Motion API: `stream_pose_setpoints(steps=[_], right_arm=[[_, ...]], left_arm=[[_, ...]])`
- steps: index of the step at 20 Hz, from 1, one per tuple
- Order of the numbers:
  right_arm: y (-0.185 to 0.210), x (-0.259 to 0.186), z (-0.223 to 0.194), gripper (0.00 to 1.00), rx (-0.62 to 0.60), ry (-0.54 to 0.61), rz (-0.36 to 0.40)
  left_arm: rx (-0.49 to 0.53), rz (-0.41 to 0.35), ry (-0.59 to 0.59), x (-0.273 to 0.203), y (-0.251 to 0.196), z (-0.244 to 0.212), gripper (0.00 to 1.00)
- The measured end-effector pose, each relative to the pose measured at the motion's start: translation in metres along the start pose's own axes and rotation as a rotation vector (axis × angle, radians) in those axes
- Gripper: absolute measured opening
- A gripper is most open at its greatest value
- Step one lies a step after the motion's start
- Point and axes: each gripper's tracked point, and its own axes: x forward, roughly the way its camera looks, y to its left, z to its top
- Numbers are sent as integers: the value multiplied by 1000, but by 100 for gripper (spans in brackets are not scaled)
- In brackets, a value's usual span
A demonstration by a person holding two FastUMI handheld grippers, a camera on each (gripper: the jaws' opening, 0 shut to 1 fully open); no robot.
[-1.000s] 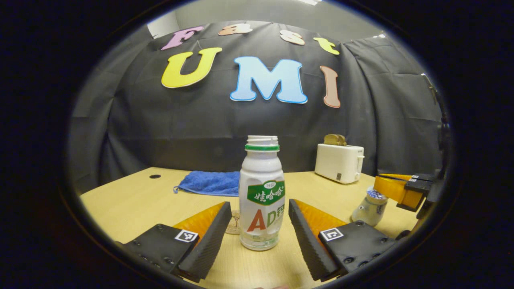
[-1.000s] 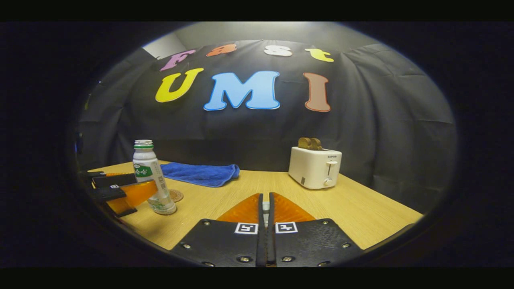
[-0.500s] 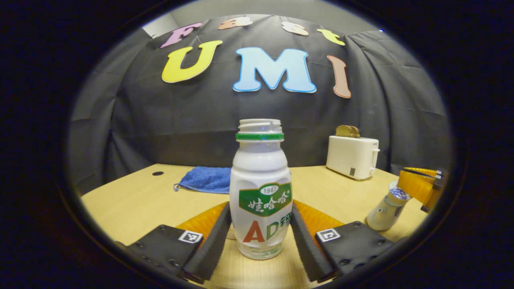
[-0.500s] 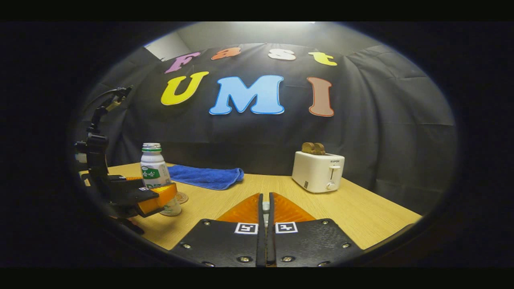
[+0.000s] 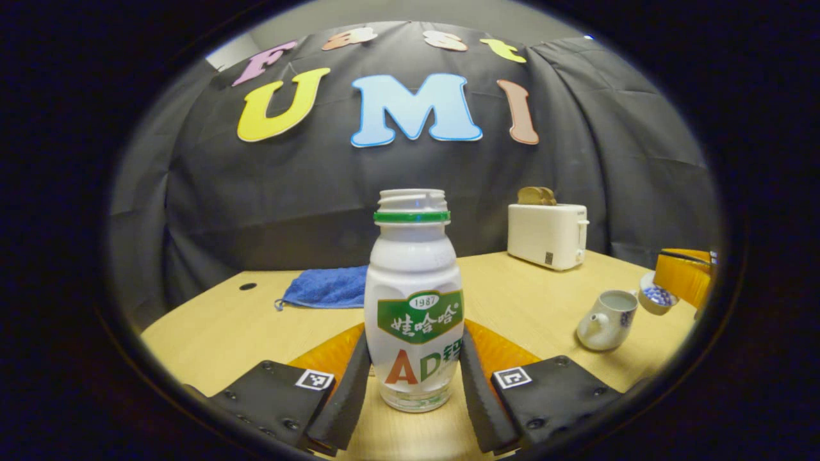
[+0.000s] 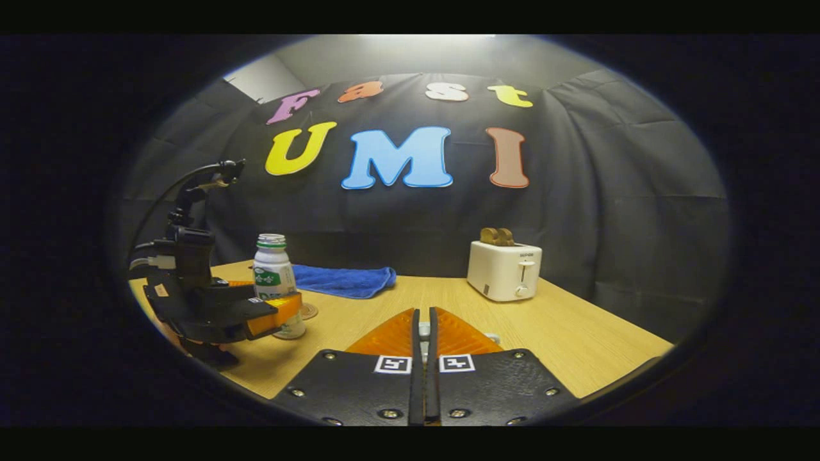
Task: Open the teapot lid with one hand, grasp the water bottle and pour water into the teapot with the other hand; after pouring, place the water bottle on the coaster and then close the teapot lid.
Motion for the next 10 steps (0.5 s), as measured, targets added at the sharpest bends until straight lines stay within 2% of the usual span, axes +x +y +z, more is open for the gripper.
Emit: stream_pose_setpoints(steps=[2,5,6,7,10], right_arm=[[-12,-26,-16,0,-23,102,-17],[-35,-51,-18,1,-27,118,-72],[-41,-60,-19,1,-26,127,-84],[-46,-67,-21,1,-19,135,-93],[-63,-84,-29,1,-15,166,-133]], left_arm=[[115,3,-22,-3,-5,9,80],[319,-38,-61,-7,-29,24,75],[369,-45,-67,-9,-33,24,80],[415,-47,-70,-8,-39,25,75],[534,-57,-72,-1,-57,25,80]])
